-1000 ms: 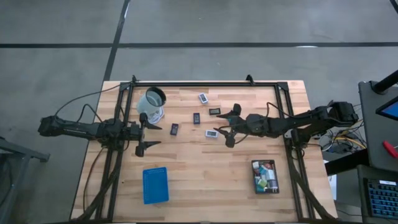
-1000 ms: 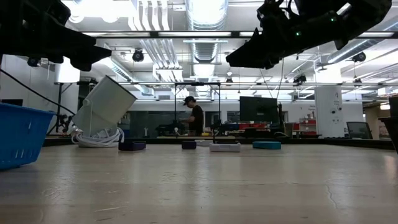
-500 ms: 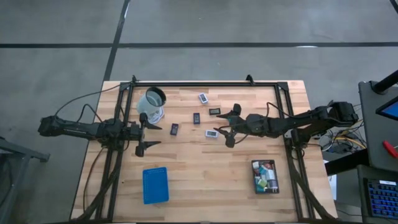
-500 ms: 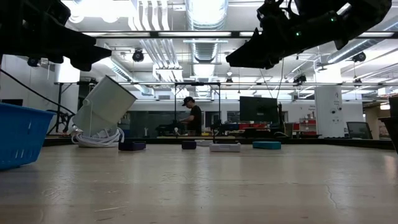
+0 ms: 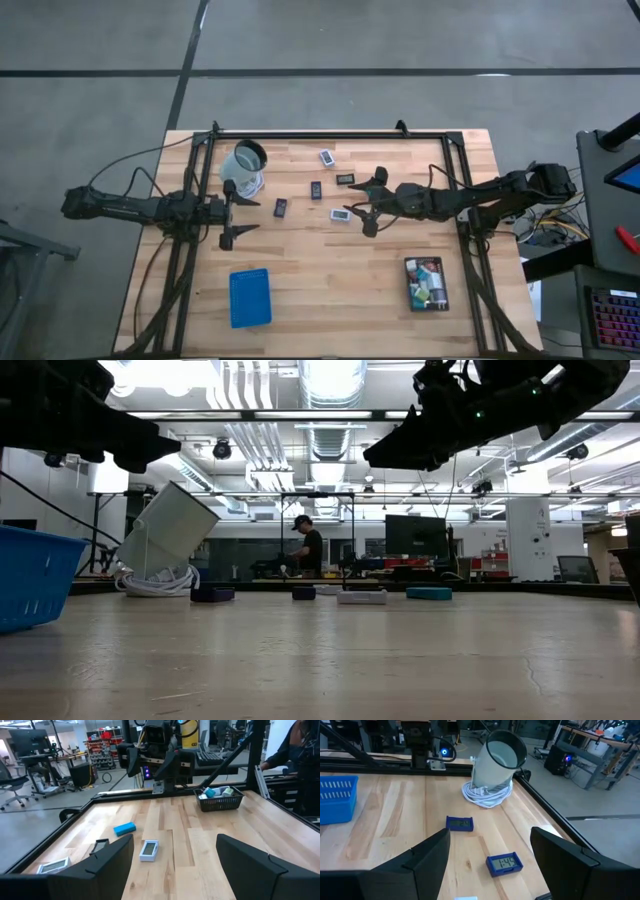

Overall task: Pick & Place Office items
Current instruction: Put the bottom blue digital clock into the blue bin

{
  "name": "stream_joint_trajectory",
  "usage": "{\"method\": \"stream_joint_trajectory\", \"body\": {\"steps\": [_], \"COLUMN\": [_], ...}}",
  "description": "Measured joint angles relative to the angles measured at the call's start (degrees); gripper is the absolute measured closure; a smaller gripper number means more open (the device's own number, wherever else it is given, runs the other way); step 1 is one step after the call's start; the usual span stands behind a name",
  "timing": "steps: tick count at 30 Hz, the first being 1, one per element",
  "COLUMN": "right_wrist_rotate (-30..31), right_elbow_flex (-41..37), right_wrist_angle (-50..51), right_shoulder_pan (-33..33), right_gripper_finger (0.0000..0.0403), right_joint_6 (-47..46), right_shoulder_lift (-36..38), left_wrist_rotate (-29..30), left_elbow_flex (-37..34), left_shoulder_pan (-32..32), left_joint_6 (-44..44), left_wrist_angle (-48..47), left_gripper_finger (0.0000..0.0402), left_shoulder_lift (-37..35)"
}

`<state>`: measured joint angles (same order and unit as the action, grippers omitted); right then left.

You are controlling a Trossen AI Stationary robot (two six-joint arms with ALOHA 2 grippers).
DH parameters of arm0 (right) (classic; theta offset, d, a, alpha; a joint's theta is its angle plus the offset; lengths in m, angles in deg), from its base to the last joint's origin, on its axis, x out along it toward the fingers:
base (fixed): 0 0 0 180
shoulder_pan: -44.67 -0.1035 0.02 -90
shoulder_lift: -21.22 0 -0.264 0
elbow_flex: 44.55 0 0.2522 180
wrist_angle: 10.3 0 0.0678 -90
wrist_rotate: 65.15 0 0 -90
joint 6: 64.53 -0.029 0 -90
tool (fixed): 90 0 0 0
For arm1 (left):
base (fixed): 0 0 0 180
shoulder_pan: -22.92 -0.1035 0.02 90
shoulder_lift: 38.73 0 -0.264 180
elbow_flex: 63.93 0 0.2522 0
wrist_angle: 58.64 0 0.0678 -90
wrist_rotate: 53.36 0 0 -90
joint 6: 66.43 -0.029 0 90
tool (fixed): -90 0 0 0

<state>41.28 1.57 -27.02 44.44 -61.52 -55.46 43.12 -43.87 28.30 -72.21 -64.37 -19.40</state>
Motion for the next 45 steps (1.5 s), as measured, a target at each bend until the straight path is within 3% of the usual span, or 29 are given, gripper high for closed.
{"method": "stream_joint_trajectory", "body": {"steps": [17,22,25,30,36,40,42,45], "right_wrist_rotate": [0.0,0.0,0.0,0.0,0.0,0.0,0.0,0.0], "right_elbow_flex": [0.0,0.0,0.0,0.0,0.0,0.0,0.0,0.0], "right_wrist_angle": [0.0,0.0,0.0,0.1,0.1,0.1,0.1,0.1], "right_shoulder_pan": [0.0,0.0,0.0,0.0,0.0,0.0,0.0,0.0], "right_gripper_finger": [0.0129,0.0129,0.0129,0.0129,0.0129,0.0129,0.0129,0.0129], "right_joint_6": [0.0,0.0,0.0,0.0,0.0,0.0,0.0,0.0], "right_shoulder_lift": [0.0,0.0,0.0,0.0,0.0,0.0,0.0,0.0], "left_wrist_rotate": [0.1,4.6,9.2,18.3,29.0,39.7,40.4,38.5], "left_elbow_flex": [0.0,0.1,0.7,2.9,10.9,16.6,19.2,21.8], "left_shoulder_pan": [0.0,0.0,0.1,0.4,3.7,6.0,6.4,6.5], "left_joint_6": [0.2,1.2,8.4,21.3,24.7,40.8,46.4,46.8], "left_wrist_angle": [0.0,0.1,0.1,-1.8,-5.6,-16.9,-22.5,-24.5], "left_gripper_finger": [0.0112,0.0112,0.0113,0.0113,0.0113,0.0113,0.0113,0.0113], "left_shoulder_lift": [0.0,-0.4,1.3,9.3,23.1,31.9,36.0,41.9]}}
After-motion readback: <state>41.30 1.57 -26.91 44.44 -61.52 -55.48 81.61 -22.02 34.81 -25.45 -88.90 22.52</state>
